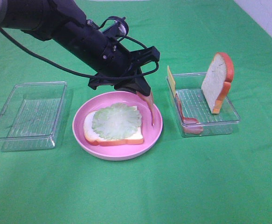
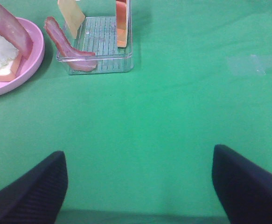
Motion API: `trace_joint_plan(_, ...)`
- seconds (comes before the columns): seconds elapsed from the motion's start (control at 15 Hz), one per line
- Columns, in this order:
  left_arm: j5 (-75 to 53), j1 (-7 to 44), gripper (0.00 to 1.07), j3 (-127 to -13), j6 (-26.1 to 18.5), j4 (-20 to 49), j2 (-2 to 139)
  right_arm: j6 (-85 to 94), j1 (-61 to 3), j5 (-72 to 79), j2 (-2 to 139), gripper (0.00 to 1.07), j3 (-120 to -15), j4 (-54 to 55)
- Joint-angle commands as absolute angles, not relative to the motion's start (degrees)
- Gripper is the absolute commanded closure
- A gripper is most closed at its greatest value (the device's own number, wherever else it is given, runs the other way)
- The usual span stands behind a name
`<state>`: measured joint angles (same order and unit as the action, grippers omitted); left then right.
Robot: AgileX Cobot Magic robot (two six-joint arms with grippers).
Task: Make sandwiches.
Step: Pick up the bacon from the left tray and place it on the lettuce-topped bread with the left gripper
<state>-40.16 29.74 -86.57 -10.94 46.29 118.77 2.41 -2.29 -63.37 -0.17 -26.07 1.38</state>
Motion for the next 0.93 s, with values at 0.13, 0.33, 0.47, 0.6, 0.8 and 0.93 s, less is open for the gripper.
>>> trace_joint_plan(0.13, -43.4, 29.8, 1.07, -86.9, -11.1, 43.3, 118.9, 2.6, -2.1, -63.1, -1.9, 0.26, -26.0, 1.5)
trace_joint_plan(0.33, -44.5, 29.8, 1.07, -86.9, -5.4, 31.9, 118.9, 2.6, -2.1, -63.1, -1.9, 0.26, -26.0, 1.5)
trace_joint_plan(0.47, -45.3, 29.8, 1.07, -86.9, -2.4, 24.8, 118.9, 2.6, -2.1, -63.1, -1.9, 0.26, -26.0, 1.5)
trace_joint_plan(0.6, -46.3, 29.8, 1.07, -86.9, 0.0, 19.3, 118.9, 2.6, -2.1, -63.1, -1.9, 0.26, -26.0, 1.5)
trace_joint_plan(0.8, -46.0, 29.8, 1.07, -86.9, 2.5, 15.1, 118.9, 2.6, -2.1, -63.1, -1.9, 0.26, -26.0, 1.5)
trace_joint_plan(0.93, -46.0, 29.8, 1.07, -86.9, 2.7, 13.8, 118.9, 2.6, -2.1, -63.1, -1.9, 0.26, -26.0, 1.5)
